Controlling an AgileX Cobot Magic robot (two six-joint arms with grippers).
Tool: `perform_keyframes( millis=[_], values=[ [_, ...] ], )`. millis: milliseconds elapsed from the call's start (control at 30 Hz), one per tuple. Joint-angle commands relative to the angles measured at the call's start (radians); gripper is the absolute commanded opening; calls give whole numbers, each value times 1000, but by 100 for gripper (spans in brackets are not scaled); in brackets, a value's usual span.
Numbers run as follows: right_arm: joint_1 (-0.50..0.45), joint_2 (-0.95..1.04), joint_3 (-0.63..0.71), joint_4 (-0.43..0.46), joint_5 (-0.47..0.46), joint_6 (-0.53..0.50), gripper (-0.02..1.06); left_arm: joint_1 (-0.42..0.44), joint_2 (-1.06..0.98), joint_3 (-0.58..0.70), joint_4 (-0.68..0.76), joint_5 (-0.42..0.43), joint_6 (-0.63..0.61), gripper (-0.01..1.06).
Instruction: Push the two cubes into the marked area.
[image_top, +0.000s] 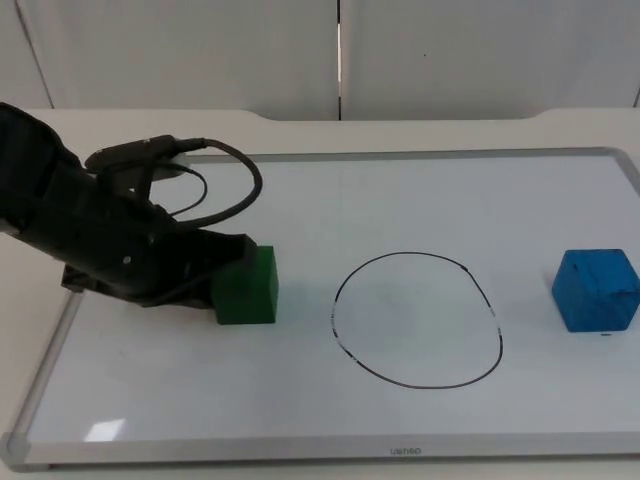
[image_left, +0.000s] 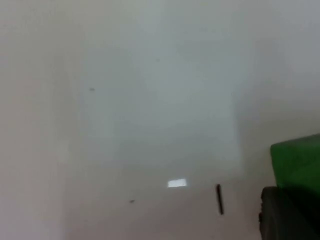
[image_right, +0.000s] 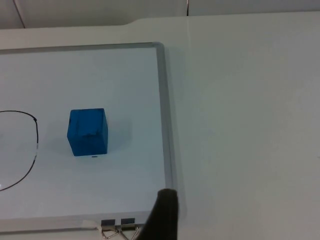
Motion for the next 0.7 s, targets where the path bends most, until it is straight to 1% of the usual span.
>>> perform_keyframes(
  millis=[0,100,433,667],
  values=[
    [-4,-4,1,1,0,-8,76,-23,0,-8,-22,-4,10,0],
    [-4,-4,1,1,0,-8,76,-34,0,-19,-22,-29,12,0],
    [-4,-4,1,1,0,-8,76,-38,0,-30,-33,-9,12,0],
    [-4,-4,1,1,0,-8,76,-78,0,-30,-45,-20,15,0]
  ],
)
